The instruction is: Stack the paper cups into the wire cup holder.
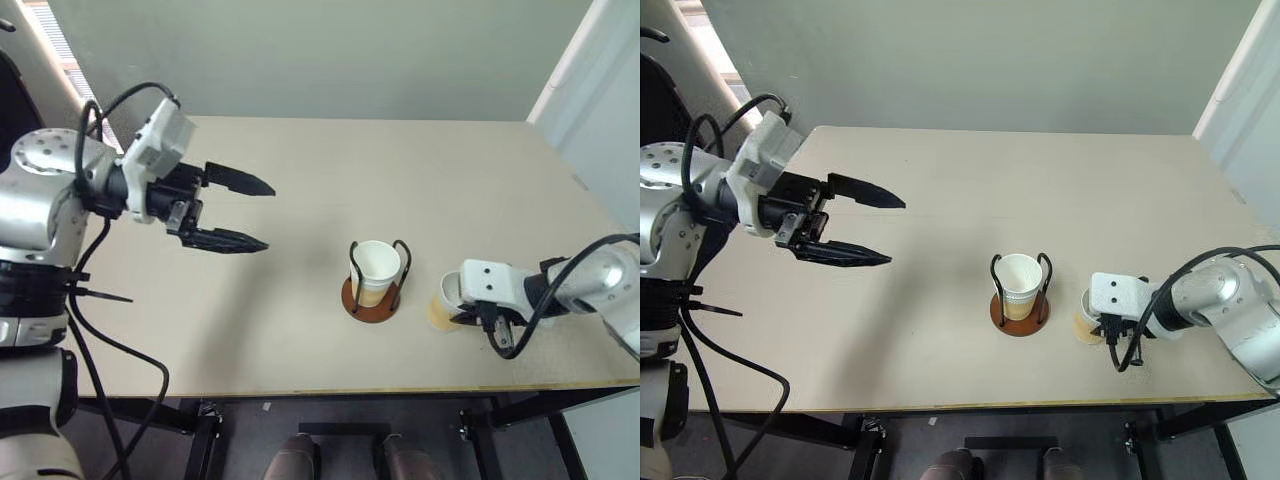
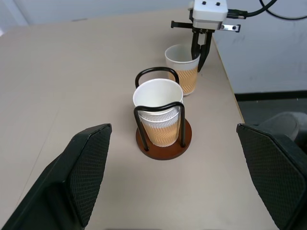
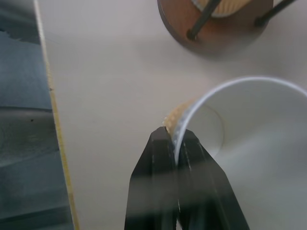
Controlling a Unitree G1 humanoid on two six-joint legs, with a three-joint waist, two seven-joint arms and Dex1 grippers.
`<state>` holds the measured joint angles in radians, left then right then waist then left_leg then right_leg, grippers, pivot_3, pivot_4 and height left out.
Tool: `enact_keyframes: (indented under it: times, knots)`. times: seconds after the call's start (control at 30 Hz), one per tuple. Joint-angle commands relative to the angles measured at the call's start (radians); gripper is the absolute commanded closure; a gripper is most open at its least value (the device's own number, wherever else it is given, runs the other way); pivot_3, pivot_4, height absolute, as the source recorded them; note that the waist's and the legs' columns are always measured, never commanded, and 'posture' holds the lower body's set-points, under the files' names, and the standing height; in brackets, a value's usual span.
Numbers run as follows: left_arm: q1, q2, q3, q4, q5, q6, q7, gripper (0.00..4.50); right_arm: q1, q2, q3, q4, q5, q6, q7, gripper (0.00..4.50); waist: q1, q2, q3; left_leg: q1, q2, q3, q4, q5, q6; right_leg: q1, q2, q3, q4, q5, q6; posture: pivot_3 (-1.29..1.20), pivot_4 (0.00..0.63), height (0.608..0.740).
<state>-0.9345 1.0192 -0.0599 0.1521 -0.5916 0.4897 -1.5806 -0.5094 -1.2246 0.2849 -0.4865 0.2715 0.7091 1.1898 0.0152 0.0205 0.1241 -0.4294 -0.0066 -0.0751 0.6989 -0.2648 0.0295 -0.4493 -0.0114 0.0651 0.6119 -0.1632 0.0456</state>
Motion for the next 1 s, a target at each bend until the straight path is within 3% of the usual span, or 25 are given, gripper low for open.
enact_keyframes:
  times: [0.03, 0.23, 0.43, 0.63, 0.7, 1.0]
  knots:
    - [-0.005, 0.035, 0.027, -0.007, -0.021, 0.010, -0.034, 0.00, -0.103, -0.040, -0.068, 0.021, -0.005, -0.025, 0.067, 4.46, -0.001, 0.000, 0.000, 0.000, 0.000, 0.000, 0.000, 0.000, 0.000, 0.000, 0.000, 0.000, 0.000, -0.002, -0.003, 0.00, 0.150, 0.740]
    - [-0.032, 0.040, 0.002, 0.015, -0.046, -0.012, -0.034, 0.00, -0.409, -0.006, 0.004, 0.173, -0.127, -0.162, 0.186, 4.46, -0.006, 0.000, 0.000, 0.000, 0.000, -0.001, -0.001, 0.000, 0.000, -0.002, 0.001, 0.000, 0.001, -0.002, -0.007, 0.00, 0.150, 0.740]
    - [-0.030, 0.070, -0.050, 0.022, -0.046, -0.055, -0.034, 0.00, -0.677, 0.146, 0.072, 0.254, -0.169, -0.219, 0.308, 4.46, -0.014, 0.000, 0.000, -0.001, 0.001, -0.001, -0.002, 0.002, -0.002, -0.005, 0.002, 0.001, 0.004, -0.002, -0.007, 0.00, 0.150, 0.740]
    - [-0.040, 0.090, -0.085, 0.031, -0.047, -0.081, -0.034, 0.00, -0.723, 0.246, 0.116, 0.240, -0.179, -0.236, 0.367, 4.46, -0.013, 0.000, 0.000, -0.001, 0.003, -0.003, -0.004, 0.004, -0.007, -0.006, 0.004, -0.001, 0.004, -0.004, -0.012, 0.00, 0.150, 0.740]
    - [-0.042, 0.092, -0.089, 0.032, -0.045, -0.084, -0.034, 0.00, -0.715, 0.258, 0.122, 0.234, -0.184, -0.245, 0.378, 4.46, -0.013, 0.000, 0.000, -0.001, 0.003, -0.003, -0.004, 0.009, -0.015, -0.006, 0.004, -0.001, 0.004, -0.005, -0.012, 0.00, 0.150, 0.740]
    - [-0.042, 0.093, -0.107, 0.038, -0.032, -0.108, -0.034, 0.00, -0.688, 0.324, 0.158, 0.217, -0.220, -0.274, 0.400, 4.46, -0.014, 0.000, 0.000, -0.003, 0.003, -0.003, -0.006, 0.009, -0.016, -0.009, 0.003, -0.001, 0.004, -0.006, -0.014, 0.00, 0.150, 0.740]
